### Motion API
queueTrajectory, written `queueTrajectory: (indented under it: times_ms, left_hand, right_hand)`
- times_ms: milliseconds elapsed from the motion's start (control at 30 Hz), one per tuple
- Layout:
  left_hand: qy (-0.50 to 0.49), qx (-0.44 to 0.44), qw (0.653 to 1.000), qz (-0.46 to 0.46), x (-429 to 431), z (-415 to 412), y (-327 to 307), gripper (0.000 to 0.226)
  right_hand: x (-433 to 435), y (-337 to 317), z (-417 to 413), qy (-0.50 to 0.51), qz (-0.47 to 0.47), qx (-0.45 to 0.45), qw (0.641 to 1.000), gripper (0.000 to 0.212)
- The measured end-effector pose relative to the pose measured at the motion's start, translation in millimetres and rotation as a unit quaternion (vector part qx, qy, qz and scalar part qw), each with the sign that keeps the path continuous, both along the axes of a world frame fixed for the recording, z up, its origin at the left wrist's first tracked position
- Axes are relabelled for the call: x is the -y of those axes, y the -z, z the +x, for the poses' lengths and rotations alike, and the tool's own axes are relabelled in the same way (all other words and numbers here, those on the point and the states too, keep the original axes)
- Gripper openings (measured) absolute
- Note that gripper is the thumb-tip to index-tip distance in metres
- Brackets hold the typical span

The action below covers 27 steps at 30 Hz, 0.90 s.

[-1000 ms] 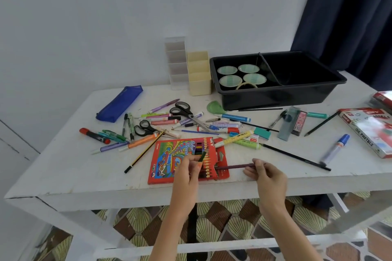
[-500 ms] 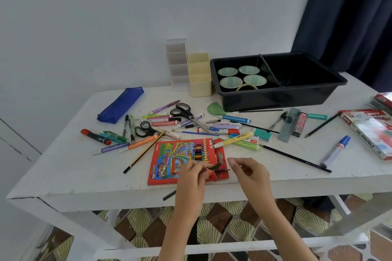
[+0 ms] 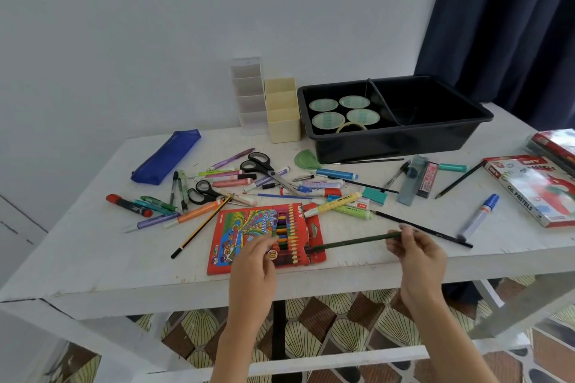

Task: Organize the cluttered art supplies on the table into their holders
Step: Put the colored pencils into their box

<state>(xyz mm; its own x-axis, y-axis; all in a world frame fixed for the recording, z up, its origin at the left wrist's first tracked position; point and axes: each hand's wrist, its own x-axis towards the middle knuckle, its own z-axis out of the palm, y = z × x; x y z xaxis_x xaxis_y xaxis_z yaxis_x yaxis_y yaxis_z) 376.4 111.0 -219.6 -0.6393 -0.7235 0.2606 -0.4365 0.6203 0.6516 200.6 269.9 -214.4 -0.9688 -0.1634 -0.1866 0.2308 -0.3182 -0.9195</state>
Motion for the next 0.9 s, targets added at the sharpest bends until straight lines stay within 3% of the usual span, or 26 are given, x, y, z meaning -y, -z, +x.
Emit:
queueTrajectory:
  times_ms: [200,400,500,600,700,833,900]
  left_hand:
    - [-0.005,0.086,0.996,-0.015,-6.1,5.2,1.5,0.039]
    - [0.000,0.099,0.995,-0.029,-5.4,5.7,4.9,0.044]
    - [0.012,0.110,0.993,-0.039,-3.8,6.6,8.5,0.047]
    - [0.022,0.126,0.990,-0.058,-2.2,7.0,12.6,0.048]
    - [0.027,0.127,0.989,-0.078,-3.1,5.2,17.3,0.045]
    - [0.030,0.135,0.984,-0.116,-2.8,5.0,23.2,0.038]
    - [0.022,0.143,0.978,-0.149,-3.1,5.1,27.3,0.033]
  right_hand:
    - [8.3,13.5,6.2,0.020,0.058,-0.033,0.998,0.013]
    - [23.3,8.1,27.8,-0.086,0.130,-0.065,0.986,0.010]
    - [28.6,1.1,31.9,-0.129,0.236,-0.127,0.955,0.008]
    - [36.7,-3.6,32.3,-0.158,0.278,-0.162,0.934,0.012]
    - [50.6,3.2,38.8,-0.173,0.358,-0.250,0.883,0.009]
    - [69.0,13.0,55.0,-0.175,0.386,-0.332,0.843,0.015]
    - [72.5,15.2,62.0,-0.192,0.428,-0.374,0.800,0.019]
